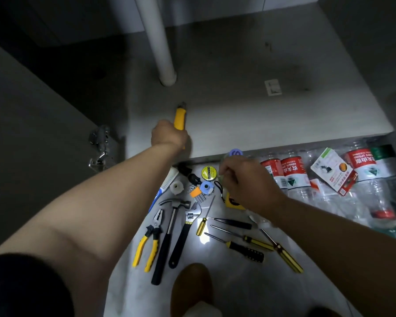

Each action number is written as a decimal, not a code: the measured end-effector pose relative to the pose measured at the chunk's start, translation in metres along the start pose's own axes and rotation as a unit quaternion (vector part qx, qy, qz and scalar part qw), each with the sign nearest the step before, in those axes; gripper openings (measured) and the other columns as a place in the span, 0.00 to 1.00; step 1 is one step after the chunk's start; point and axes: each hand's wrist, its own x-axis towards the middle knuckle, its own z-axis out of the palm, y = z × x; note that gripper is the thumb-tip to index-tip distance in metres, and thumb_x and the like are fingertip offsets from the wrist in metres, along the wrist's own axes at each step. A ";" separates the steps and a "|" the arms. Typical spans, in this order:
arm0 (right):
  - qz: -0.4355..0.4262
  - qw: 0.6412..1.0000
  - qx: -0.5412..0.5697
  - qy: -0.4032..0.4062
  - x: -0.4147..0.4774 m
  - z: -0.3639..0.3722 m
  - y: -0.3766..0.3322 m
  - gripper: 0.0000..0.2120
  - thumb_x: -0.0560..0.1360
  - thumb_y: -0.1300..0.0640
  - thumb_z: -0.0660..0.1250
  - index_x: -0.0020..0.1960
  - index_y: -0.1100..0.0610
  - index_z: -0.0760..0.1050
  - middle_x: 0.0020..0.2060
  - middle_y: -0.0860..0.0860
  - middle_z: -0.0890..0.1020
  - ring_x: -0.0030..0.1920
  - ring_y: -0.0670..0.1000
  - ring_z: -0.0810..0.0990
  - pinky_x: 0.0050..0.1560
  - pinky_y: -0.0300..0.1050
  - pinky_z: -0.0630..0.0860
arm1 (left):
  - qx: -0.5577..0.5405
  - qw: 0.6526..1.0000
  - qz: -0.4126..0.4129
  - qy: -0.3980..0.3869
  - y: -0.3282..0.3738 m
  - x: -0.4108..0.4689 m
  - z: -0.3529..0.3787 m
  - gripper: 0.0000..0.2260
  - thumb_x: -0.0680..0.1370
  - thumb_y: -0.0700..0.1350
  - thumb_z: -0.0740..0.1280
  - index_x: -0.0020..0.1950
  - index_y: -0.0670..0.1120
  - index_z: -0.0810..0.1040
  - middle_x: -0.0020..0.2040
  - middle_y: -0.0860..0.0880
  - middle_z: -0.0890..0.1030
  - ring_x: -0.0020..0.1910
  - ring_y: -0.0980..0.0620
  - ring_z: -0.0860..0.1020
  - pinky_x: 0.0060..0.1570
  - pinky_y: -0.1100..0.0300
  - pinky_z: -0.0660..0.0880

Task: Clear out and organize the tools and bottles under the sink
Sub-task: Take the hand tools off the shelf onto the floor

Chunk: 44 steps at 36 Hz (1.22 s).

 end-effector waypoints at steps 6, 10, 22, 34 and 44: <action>0.029 0.997 0.040 0.053 -0.004 -0.008 -0.013 0.06 0.76 0.62 0.64 0.48 0.54 0.77 0.40 0.48 0.79 0.37 0.48 0.77 0.39 0.50 0.78 | -0.284 0.948 -0.038 -0.139 -0.005 -0.058 -0.021 0.05 0.76 0.37 0.72 0.50 0.41 0.79 0.44 0.40 0.85 0.34 0.49 0.85 0.33 0.58 0.81; 0.065 0.991 0.096 0.067 -0.010 -0.017 -0.025 0.14 0.74 0.55 0.69 0.59 0.48 0.72 0.47 0.45 0.74 0.40 0.43 0.75 0.41 0.46 0.76 | -0.283 0.923 -0.025 -0.258 -0.003 -0.091 -0.049 0.13 0.75 0.39 0.76 0.54 0.42 0.74 0.46 0.40 0.84 0.39 0.47 0.85 0.38 0.58 0.83; 0.071 0.993 0.060 0.068 -0.066 -0.070 -0.047 0.15 0.67 0.43 0.77 0.43 0.48 0.74 0.32 0.44 0.75 0.34 0.44 0.74 0.32 0.41 0.67 | -0.112 0.879 0.083 -0.455 0.052 -0.182 -0.071 0.14 0.75 0.44 0.77 0.53 0.36 0.82 0.54 0.36 0.85 0.53 0.45 0.84 0.64 0.51 0.78; 0.179 0.977 -0.089 -0.072 -0.150 -0.015 0.021 0.15 0.73 0.48 0.70 0.55 0.51 0.69 0.46 0.51 0.81 0.47 0.56 0.80 0.39 0.44 0.67 | 0.327 0.786 0.364 -0.377 0.028 -0.203 -0.047 0.10 0.81 0.51 0.68 0.53 0.45 0.82 0.51 0.46 0.85 0.50 0.48 0.82 0.54 0.52 0.79; 0.155 0.956 -0.169 -0.182 -0.168 0.091 0.018 0.23 0.76 0.52 0.67 0.69 0.50 0.68 0.62 0.52 0.75 0.61 0.55 0.77 0.57 0.49 0.76 | 0.449 0.751 0.382 -0.297 -0.017 -0.165 -0.056 0.10 0.80 0.52 0.64 0.53 0.48 0.80 0.53 0.46 0.82 0.53 0.44 0.81 0.53 0.48 0.79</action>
